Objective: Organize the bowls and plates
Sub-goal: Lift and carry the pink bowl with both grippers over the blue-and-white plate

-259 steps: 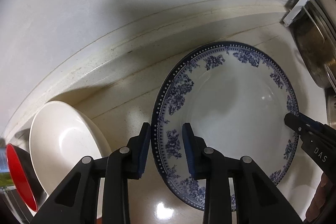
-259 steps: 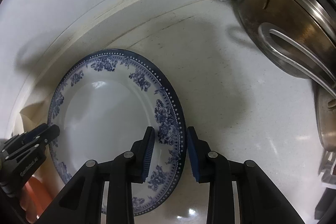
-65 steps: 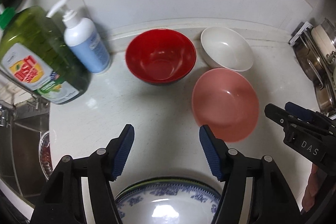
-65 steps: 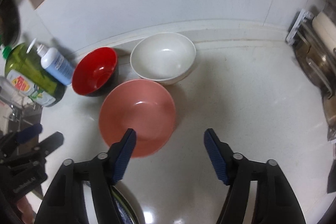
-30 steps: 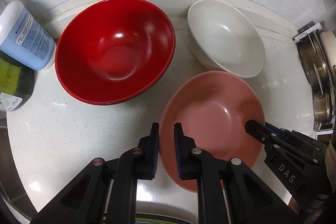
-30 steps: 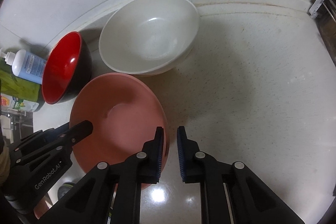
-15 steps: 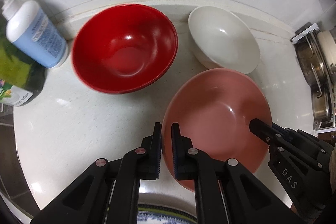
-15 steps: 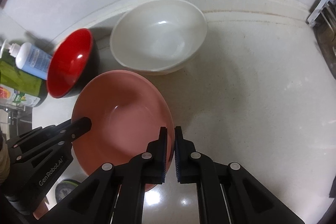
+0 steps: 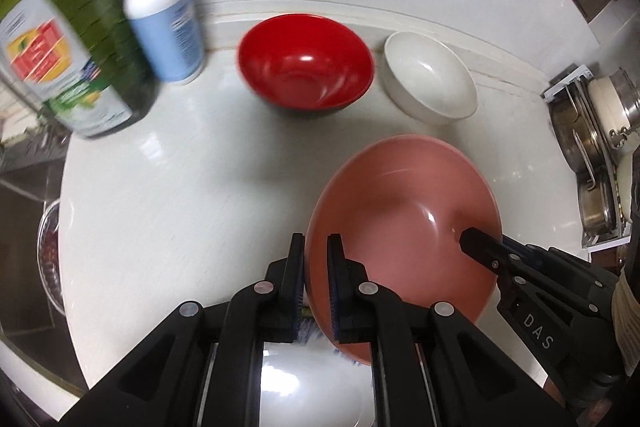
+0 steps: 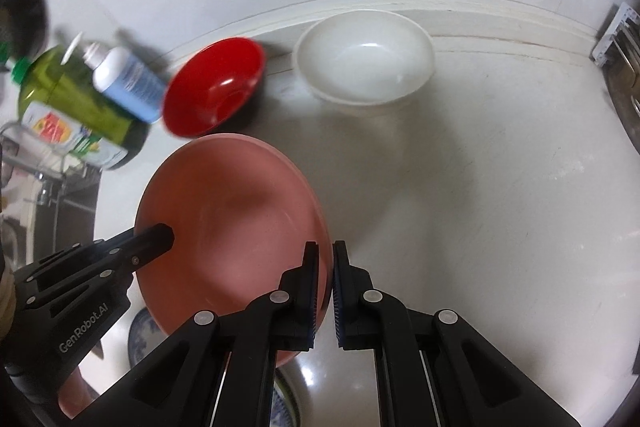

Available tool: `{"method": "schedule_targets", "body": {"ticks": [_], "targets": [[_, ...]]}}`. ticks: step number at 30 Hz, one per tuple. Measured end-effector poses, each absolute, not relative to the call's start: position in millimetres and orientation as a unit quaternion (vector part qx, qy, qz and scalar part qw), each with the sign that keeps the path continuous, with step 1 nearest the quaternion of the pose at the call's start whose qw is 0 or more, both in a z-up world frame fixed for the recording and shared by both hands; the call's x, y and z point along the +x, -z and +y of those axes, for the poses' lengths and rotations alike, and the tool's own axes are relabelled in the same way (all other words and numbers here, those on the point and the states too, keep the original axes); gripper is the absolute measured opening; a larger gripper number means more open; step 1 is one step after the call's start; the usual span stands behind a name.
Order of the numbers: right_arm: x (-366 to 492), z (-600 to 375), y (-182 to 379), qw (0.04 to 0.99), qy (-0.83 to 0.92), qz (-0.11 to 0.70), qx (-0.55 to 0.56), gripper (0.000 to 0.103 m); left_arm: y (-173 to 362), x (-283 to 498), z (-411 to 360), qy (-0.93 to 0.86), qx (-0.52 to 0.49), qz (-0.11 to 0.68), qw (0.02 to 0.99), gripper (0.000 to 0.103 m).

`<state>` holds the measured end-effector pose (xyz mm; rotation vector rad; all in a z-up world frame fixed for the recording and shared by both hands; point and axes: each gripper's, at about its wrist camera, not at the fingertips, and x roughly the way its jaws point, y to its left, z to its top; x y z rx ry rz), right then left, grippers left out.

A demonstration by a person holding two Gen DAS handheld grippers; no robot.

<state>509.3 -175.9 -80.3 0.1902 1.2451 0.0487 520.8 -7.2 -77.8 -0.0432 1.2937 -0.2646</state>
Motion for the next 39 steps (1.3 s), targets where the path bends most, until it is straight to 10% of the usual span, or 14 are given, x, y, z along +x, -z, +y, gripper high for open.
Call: {"method": "schedule_targets", "body": {"ticks": [39], "targets": [[379,-80,105,0.791,-0.084,0.606,0.025,0.008,104,380,91,0.094,-0.062,0.627,0.771,0.012]]}}
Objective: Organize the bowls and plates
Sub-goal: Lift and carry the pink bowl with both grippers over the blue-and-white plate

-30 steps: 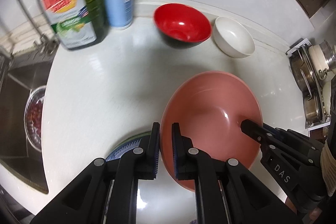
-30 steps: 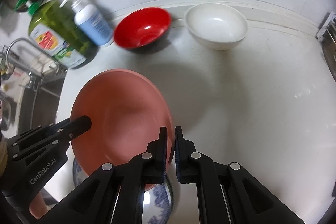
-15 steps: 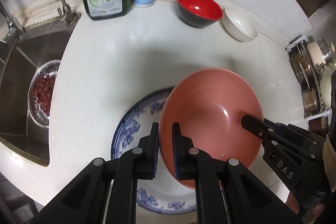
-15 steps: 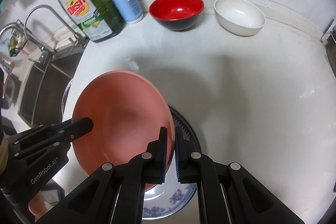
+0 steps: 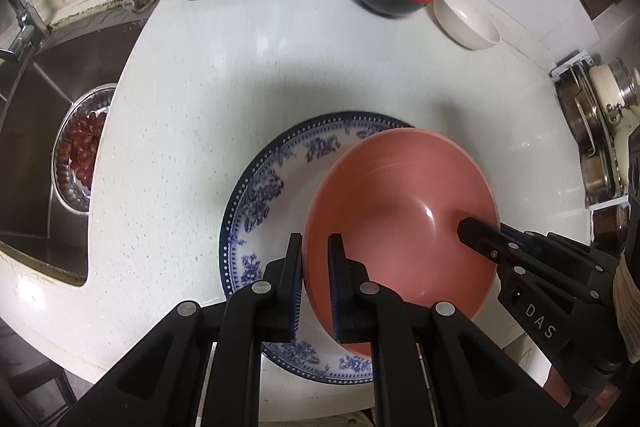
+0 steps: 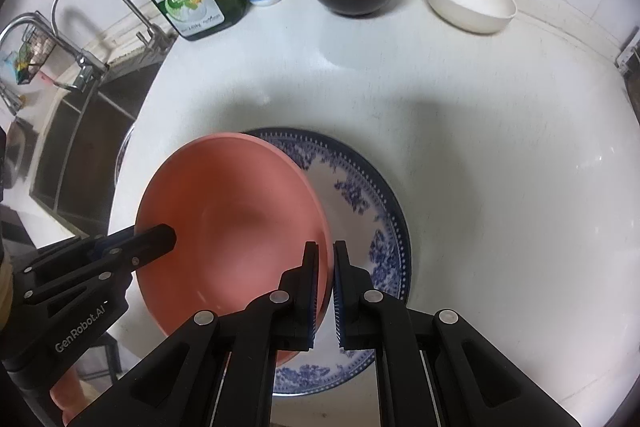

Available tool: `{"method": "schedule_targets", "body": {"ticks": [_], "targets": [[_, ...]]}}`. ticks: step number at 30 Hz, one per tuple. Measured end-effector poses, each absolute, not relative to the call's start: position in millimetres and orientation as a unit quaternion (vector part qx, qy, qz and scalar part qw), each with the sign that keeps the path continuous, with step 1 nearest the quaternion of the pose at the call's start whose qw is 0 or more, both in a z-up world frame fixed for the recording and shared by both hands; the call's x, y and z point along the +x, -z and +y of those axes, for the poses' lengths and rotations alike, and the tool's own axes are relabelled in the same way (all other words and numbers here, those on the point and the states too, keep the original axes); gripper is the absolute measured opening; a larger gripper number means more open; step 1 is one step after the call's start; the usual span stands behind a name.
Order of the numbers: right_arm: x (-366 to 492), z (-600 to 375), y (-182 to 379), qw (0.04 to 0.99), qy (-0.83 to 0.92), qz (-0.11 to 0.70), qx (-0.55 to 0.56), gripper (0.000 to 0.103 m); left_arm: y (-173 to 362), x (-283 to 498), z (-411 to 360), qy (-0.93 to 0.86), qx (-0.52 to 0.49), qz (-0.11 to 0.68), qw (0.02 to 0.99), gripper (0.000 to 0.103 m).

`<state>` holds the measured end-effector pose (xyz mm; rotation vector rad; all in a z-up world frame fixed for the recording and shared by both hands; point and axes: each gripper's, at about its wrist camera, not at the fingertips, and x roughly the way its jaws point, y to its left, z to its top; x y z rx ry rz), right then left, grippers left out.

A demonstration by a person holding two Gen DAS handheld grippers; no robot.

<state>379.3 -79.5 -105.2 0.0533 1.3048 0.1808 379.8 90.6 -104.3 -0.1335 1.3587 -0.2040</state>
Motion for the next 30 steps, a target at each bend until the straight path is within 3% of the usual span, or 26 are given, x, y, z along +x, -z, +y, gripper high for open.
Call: {"method": "schedule_targets", "body": {"ticks": [26,28,30], "targets": [[377,-82,123,0.771,-0.098,0.628,0.046,0.010,114,380,90,0.079,-0.056,0.634,0.767,0.018],[377,-82,122,0.771,-0.104,0.626,0.049,0.010,114,380,91,0.073,-0.051,0.631,0.771,0.020],[377,-82,120,0.774,-0.105,0.623,0.049,0.010,113,380,93,0.074,-0.054,0.629,0.772,0.032]]}}
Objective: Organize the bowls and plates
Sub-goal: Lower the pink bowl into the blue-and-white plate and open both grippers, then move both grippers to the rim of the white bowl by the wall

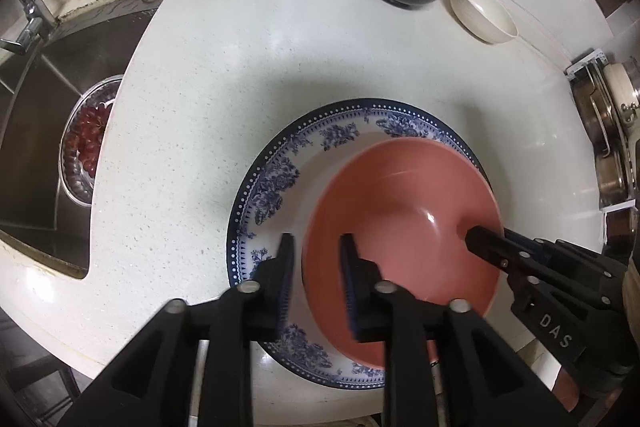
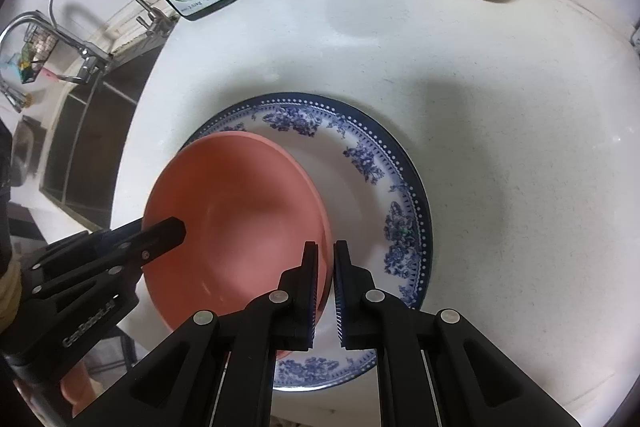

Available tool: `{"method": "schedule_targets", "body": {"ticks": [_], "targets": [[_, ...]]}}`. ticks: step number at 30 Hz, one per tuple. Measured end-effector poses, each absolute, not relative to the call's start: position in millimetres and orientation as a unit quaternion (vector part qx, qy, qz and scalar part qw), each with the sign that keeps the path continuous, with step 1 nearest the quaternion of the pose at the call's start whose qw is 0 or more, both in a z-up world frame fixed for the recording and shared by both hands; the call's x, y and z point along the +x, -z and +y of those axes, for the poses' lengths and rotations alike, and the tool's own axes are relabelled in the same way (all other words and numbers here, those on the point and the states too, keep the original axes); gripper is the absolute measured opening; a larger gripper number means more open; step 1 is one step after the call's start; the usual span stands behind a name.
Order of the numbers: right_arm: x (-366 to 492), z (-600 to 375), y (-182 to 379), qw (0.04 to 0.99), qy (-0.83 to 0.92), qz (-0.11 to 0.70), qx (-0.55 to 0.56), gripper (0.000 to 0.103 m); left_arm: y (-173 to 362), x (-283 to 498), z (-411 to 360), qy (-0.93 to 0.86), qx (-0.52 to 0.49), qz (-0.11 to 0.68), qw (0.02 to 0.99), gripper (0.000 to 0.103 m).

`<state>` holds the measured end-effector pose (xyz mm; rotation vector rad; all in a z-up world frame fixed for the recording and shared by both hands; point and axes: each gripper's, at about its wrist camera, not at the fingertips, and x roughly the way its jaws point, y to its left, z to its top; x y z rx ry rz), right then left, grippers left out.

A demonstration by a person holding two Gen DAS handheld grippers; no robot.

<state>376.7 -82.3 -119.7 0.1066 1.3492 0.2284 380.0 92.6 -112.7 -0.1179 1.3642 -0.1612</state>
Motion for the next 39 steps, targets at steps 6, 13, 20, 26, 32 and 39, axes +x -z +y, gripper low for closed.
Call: {"method": "schedule_targets", "body": {"ticks": [6,13,20,26,32,39], "targets": [[376,-89,108,0.781,-0.108,0.612,0.052,0.010,100,377,92,0.064,-0.040,0.611,0.788,0.050],[373,-97,86,0.797,-0.111,0.591,0.058,0.010,71,374,88,0.066,-0.022,0.582,0.811,0.062],[376,-113,65,0.824,-0.086,0.557,0.051,0.033,49,381,75,0.075,-0.003,0.557,0.827,0.067],[383,-135,53,0.837,-0.066,0.540,0.052,0.033,39,392,53,0.088,0.017,0.546,0.833,0.067],[394,-160,41,0.848,-0.043,0.525,0.063,0.033,27,409,30,0.102,0.033,0.533,0.839,0.067],[406,-185,28,0.856,-0.032,0.510,0.075,0.033,13,430,7,0.121,0.043,0.515,0.848,0.067]]}}
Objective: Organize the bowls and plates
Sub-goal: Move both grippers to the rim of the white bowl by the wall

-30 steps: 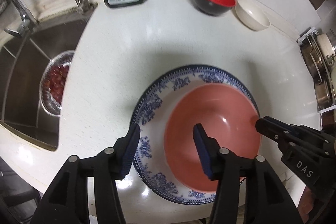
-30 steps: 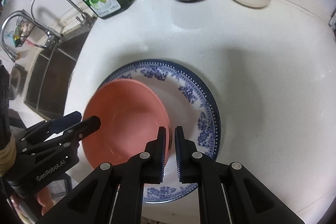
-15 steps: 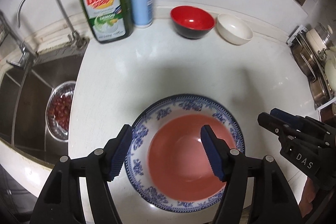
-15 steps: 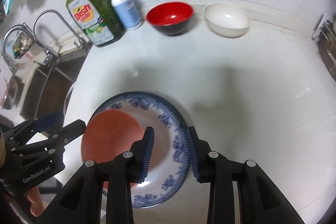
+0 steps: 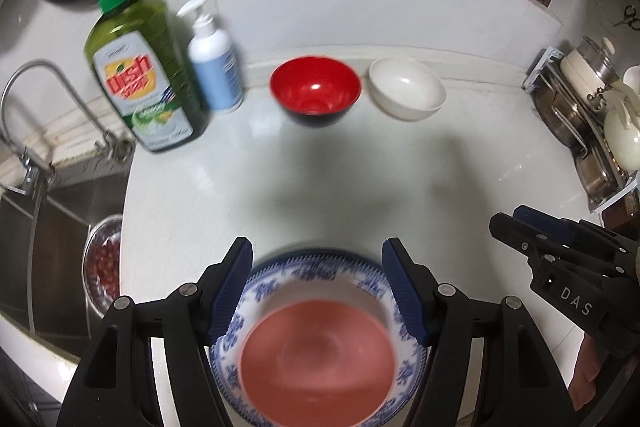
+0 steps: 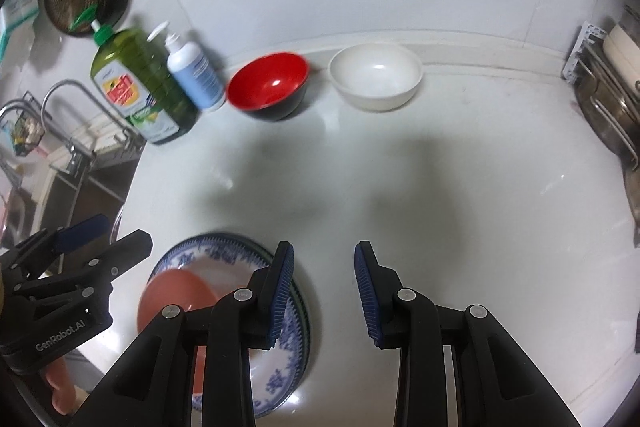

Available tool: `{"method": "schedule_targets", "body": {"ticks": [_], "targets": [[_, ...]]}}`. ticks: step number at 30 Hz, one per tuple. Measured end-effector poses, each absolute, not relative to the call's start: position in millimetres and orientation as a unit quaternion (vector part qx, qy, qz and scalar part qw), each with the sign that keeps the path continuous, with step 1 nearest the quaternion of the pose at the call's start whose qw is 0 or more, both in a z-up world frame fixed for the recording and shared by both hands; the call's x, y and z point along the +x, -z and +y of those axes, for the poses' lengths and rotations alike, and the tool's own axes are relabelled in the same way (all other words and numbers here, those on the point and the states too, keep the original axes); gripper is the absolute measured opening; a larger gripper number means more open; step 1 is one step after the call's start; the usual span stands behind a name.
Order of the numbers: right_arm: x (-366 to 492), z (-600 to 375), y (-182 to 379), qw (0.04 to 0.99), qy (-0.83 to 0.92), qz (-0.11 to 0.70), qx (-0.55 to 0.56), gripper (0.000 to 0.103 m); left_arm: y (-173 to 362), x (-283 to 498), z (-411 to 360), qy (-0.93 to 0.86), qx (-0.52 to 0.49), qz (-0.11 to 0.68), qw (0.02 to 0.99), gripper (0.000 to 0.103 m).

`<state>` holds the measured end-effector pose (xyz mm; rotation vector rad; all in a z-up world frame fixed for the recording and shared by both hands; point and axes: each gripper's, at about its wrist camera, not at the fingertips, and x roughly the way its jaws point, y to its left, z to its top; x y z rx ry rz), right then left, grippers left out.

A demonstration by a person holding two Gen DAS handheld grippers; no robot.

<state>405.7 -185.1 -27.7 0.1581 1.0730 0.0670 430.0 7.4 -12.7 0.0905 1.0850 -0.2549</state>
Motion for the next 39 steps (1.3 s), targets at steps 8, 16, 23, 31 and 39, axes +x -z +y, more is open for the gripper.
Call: {"method": "schedule_targets", "body": {"ticks": [8,16,23,31,39], "targets": [[429,-207,17,0.862,-0.026,0.498,0.085,0.033,6,455,-16,0.130,0.048,0.512,0.848,0.067],[460,-222,12,0.867,-0.020,0.490,0.088,0.033,4,492,-37,0.145,0.060,0.511,0.845,0.066],[501,-238,13,0.867,-0.007,0.488,0.097,0.033,8,535,-63,0.165,0.084,0.508,0.841,0.066],[551,-256,24,0.859,0.012,0.498,0.113,0.033,18,589,-90,0.185,0.092,0.509,0.835,0.066],[588,-271,41,0.850,0.029,0.509,0.134,0.033,42,637,-116,0.200,0.102,0.528,0.819,0.063]]}}
